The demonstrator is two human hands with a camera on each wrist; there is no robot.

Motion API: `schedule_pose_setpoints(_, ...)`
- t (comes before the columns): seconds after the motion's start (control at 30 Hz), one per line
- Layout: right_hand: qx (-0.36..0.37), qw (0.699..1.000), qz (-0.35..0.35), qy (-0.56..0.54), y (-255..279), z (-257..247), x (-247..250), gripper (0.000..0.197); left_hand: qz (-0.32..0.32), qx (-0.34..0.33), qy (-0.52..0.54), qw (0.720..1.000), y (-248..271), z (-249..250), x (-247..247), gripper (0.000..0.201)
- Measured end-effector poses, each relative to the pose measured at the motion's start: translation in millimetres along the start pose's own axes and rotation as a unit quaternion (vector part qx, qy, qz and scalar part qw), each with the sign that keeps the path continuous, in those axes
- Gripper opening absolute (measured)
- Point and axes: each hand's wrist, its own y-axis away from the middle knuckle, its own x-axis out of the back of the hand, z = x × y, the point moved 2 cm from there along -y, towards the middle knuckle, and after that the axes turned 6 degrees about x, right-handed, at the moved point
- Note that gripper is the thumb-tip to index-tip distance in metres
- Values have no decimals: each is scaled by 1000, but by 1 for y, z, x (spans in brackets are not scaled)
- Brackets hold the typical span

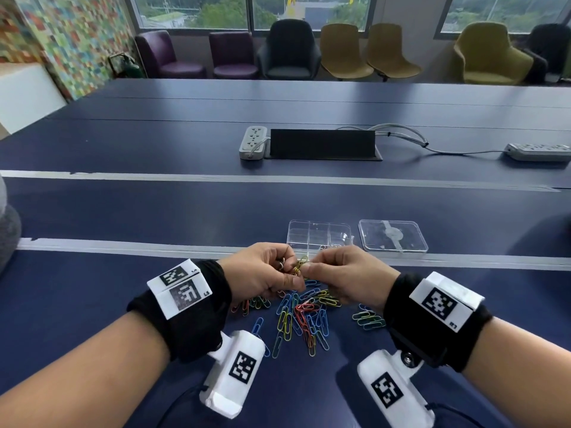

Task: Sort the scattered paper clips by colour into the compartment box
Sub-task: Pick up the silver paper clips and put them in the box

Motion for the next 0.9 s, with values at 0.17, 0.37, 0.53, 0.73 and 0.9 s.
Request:
schedule_pose_setpoints(0.17,25,999,29,29,-2,-1,1,14,9,-2,-11,1000,1,2,-1,39)
schedule_pose_setpoints(0.37,29,998,55,27,-2,-1,1,15,10,-1,-15,1000,5,6,-3,38)
schedule_pose_setpoints(0.53,46,996,67,39,1,-3,4,15,13,-1,-3,1000,6,11,-4,36)
schedule_pose_setpoints(0.73,69,989,87,99,2,-7,5,20,15,16,-37,999,5,13,-8,35)
schedule_pose_setpoints(0.9,75,979,84,171,6,-7,1,21,17,26,-52,998,2,13,-10,36)
